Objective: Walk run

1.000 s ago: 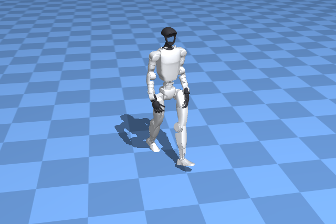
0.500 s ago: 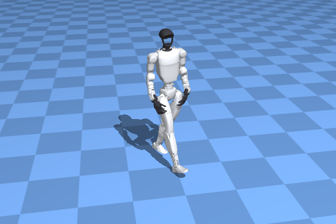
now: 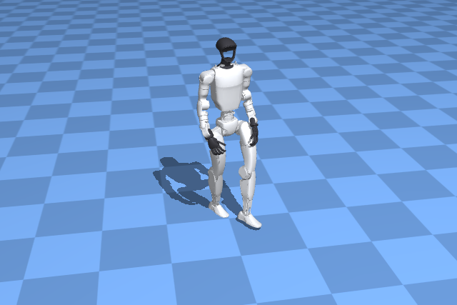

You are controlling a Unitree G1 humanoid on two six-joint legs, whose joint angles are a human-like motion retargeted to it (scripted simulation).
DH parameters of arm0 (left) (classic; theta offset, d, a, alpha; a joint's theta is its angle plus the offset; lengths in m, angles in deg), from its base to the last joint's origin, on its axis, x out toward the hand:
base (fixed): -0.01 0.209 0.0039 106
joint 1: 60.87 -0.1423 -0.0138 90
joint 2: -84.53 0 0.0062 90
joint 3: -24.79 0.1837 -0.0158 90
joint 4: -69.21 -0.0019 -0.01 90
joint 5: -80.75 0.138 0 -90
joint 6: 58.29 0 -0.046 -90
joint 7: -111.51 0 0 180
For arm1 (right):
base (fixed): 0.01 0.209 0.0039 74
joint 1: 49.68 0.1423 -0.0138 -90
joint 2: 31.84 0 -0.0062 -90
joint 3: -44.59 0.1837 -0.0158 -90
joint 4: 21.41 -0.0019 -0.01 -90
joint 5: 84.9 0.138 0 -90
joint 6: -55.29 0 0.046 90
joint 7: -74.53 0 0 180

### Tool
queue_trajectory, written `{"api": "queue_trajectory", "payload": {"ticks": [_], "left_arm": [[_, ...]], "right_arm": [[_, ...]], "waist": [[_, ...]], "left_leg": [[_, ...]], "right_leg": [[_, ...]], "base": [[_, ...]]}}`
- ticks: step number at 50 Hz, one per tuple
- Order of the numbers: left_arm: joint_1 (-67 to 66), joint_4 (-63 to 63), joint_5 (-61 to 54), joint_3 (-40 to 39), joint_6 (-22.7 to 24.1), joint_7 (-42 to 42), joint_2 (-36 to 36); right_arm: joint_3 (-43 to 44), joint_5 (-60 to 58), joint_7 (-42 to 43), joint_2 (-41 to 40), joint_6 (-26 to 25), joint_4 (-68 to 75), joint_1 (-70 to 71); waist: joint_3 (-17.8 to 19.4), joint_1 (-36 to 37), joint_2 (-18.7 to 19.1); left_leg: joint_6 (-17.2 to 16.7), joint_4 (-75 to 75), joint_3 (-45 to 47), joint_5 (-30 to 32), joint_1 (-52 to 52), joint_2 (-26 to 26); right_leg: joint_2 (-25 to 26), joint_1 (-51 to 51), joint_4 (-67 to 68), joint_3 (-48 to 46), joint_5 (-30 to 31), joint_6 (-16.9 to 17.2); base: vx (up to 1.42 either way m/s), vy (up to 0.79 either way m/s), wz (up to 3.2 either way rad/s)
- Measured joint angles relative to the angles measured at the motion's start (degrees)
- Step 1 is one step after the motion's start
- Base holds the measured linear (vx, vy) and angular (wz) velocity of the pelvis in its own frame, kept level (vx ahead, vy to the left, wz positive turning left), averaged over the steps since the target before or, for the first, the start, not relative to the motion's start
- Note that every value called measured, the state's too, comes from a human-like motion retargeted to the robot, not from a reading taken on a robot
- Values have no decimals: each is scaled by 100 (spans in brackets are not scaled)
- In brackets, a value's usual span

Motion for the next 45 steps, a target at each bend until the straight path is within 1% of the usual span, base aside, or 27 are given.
{"api": "queue_trajectory", "payload": {"ticks": [2, 3, 5, 6, 7, 8, 10, 11, 12, 13, 15, 17, 18, 20, 23, 25, 27, 30, 33, 35, 37, 38, 40, 42, 43, 44, 45], "left_arm": [[36, -61, 33, -62, -22, 177, -70], [74, -137, 66, -126, -73, 325, -120], [109, -257, 113, -282, -199, 493, -205], [144, -255, 17, -383, -185, 578, -219], [185, -245, -120, -485, -149, 666, -234], [236, -218, -341, -586, -73, 760, -253], [293, -171, -677, -781, 12, 845, -281], [293, -158, -793, -802, -12, 859, -259], [298, -162, -890, -830, -44, 891, -224], [315, -199, -950, -871, -94, 962, -164], [365, -309, -922, -895, -275, 1169, -25], [390, -374, -704, -765, -646, 1371, 86], [416, -410, -520, -681, -832, 1495, 100], [456, -464, -197, -576, -1015, 1650, 117], [426, -474, 132, -172, -846, 1720, 191], [370, -421, 183, 63, -622, 1700, 236], [337, -384, 259, 189, -461, 1713, 244], [341, -415, 439, 242, -374, 1854, 260], [387, -609, 641, 85, -439, 2047, 264], [384, -757, 705, 6, -571, 2116, 209], [348, -855, 680, -25, -666, 2157, 143], [323, -893, 661, -14, -675, 2170, 120], [252, -943, 660, -9, -630, 2177, 110], [183, -928, 758, 21, -620, 2102, 102], [164, -893, 786, 80, -644, 2018, 84], [172, -857, 759, 104, -645, 1931, 103], [194, -819, 705, 111, -633, 1843, 141]], "right_arm": [[45, -44, -144, 37, -19, 75, 53], [84, -82, -226, 47, -40, 137, 75], [147, -137, -281, 21, -75, 246, 24], [175, -152, -277, -8, -96, 296, -23], [193, -155, -273, -38, -114, 340, -74], [191, -134, -269, -68, -125, 369, -133], [137, -63, -283, -128, -127, 418, -241], [126, -61, -317, -149, -120, 422, -274], [101, -76, -350, -176, -118, 422, -295], [47, -122, -381, -217, -126, 416, -292], [-96, -185, -369, -218, -159, 384, -221], [-110, -259, -270, -221, -145, 263, -169], [-16, -311, -163, -200, -127, 188, -173], [150, -346, 116, -194, -66, 71, -216], [407, 98, 716, -248, 247, -92, -365], [474, 608, 917, -274, 524, -192, -441], [517, 968, 984, -302, 714, -291, -480], [550, 1026, 874, -319, 706, -363, -486], [480, 544, 491, -314, 384, -335, -452], [455, 300, 409, -304, 156, -322, -464], [573, 493, 469, -365, 153, -414, -493], [684, 682, 556, -407, 234, -473, -527], [839, 1082, 781, -521, 410, -544, -638], [888, 1455, 840, -590, 463, -475, -694], [909, 1550, 756, -570, 417, -427, -680], [884, 1524, 635, -526, 296, -384, -643], [836, 1438, 495, -472, 137, -343, -593]], "waist": [[63, 142, 65], [66, 159, 95], [23, 94, 125], [-2, 143, 115], [-33, 224, 87], [-78, 365, 25], [-160, 761, -100], [-202, 846, -184], [-232, 831, -237], [-237, 620, -230], [-111, 223, -483], [-130, 333, 4], [-138, 276, 156], [-129, 186, 309], [-69, -315, 506], [-69, -640, 527], [-68, -954, 443], [-21, -1322, 304], [-31, -1345, 301], [-114, -1288, 328], [-269, -1298, 370], [-343, -1412, 395], [-453, -1646, 478], [-500, -1513, 495], [-429, -1425, 483], [-303, -1359, 547], [-148, -1305, 649]], "left_leg": [[18, -794, -173, -257, -146, -139], [-124, -1325, -413, -455, -237, -317], [-404, -1715, -563, -759, -322, -561], [-345, -1640, -612, -674, -276, -564], [-237, -1515, -541, -625, -217, -533], [-29, -1288, -231, -652, -132, -432], [153, -978, 116, -139, 19, -231], [477, -788, -253, -97, 62, -309], [713, -563, -567, -150, 102, -362], [772, -268, -768, -393, 138, -362], [847, 143, -717, -780, 406, -669], [781, -64, -836, -915, 784, -107], [805, -154, -936, -1019, 1010, -96], [828, -384, -1054, -1079, 1376, -142], [763, -694, -1373, -1121, 1939, -196], [814, -831, -1514, -1218, 2251, -346], [895, -886, -1671, -1385, 2566, -565], [1000, -897, -1936, -1685, 3094, -768], [917, -859, -1897, -1800, 3498, -661], [772, -744, -1901, -1636, 3684, -635], [480, -540, -1890, -1078, 3750, -604], [292, -363, -1891, -648, 3779, -527], [-144, 209, -1977, 574, 3735, -396], [-604, 1261, -1592, 1805, 3338, -189], [-624, 2073, -1353, 2124, 3034, -35], [-590, 3014, -1250, 2230, 2690, 210], [-529, 4020, -1215, 2230, 2327, 501]], "right_leg": [[122, 282, -14, 104, -143, -11], [187, 464, -24, 100, -180, 10], [253, 748, 7, -97, -97, 174], [291, 844, 102, -21, 86, 329], [279, 928, 207, -19, 343, 503], [165, 989, 333, -166, 749, 715], [-107, 1088, 721, -490, 1948, 1161], [-204, 1001, 1101, -426, 2577, 1457], [-215, 861, 1562, -369, 3144, 1702], [-55, 616, 2186, -328, 3584, 1845], [-156, -60, 4247, -104, 3732, 2363], [145, -447, 4160, -273, 3630, 2073], [181, -694, 4201, -393, 3326, 1855], [180, -1082, 4173, -442, 2858, 1615], [-234, -1821, 3547, -705, 1968, 1537], [-646, -2188, 2782, -954, 1524, 1550], [-997, -2437, 1807, -1071, 1499, 1720], [-1336, -2802, 552, -1318, 1231, 1571], [-1119, -3126, -422, -873, 726, 1817], [-1088, -3163, -492, -1054, 653, 1753], [-1073, -3157, -16, -1072, 870, 1249], [-1114, -3153, 169, -1177, 1115, 1112], [-1228, -2894, 386, -1250, 1536, 1058], [-961, -2713, 728, -65, 1219, 863], [-897, -2533, 825, -14, 1039, 811], [-846, -2288, 908, -543, 901, 724], [-803, -2011, 984, -1362, 785, 619]], "base": [[88, -28, -52], [115, -32, -9], [135, -36, 16], [120, -33, -12], [119, -32, -58], [129, -32, -97], [128, -29, -134], [140, -27, -87], [149, -29, 5], [136, -31, 64], [116, -30, 58], [98, -16, -50], [110, -17, -1], [110, -19, 54], [88, -17, 145], [103, -31, 158], [98, -37, 152], [89, -42, 118], [89, -48, 30], [123, -70, 14], [102, -53, 66], [97, -51, 134], [114, -70, 135], [108, -68, 38], [99, -58, -4], [118, -69, -23], [115, -72, -36]]}}
